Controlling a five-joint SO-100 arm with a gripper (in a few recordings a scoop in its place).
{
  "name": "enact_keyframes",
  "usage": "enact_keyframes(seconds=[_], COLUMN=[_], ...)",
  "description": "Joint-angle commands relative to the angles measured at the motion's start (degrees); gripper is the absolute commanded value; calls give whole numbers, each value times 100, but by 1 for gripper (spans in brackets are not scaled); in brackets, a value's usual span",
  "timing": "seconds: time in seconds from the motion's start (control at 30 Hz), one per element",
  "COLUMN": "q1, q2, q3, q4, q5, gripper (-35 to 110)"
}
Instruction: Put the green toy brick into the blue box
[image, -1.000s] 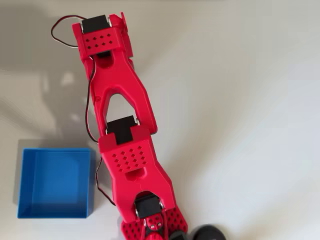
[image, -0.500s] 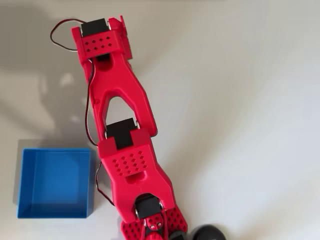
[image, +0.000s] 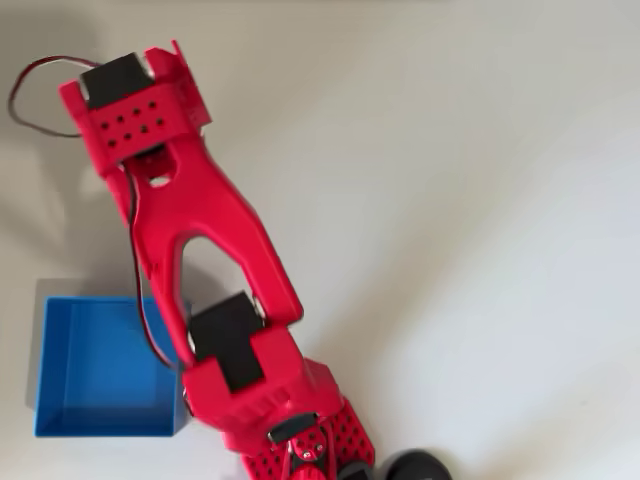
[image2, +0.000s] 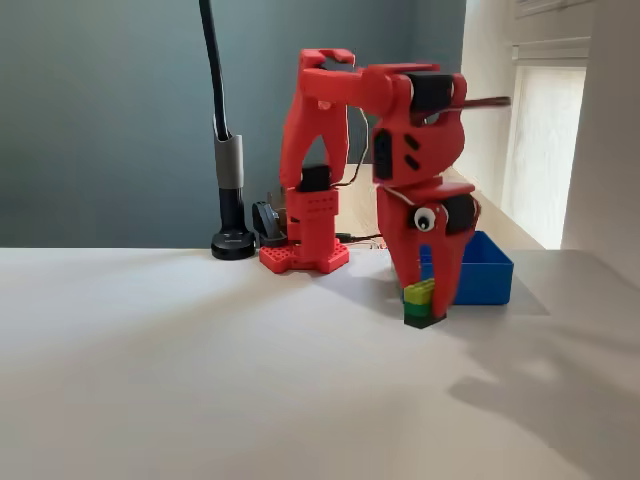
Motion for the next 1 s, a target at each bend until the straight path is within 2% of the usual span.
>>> enact_keyframes(seconds=[0.0,0.43,0.73,0.97], q1=[-598,-2452,-3894,-4236], q2=[1389,2733,2865,2856], q3=[510,1960,1969,2224], q4=[53,220,1072,1283], q5=[18,554,1529,1934], gripper=[0,0,0,0])
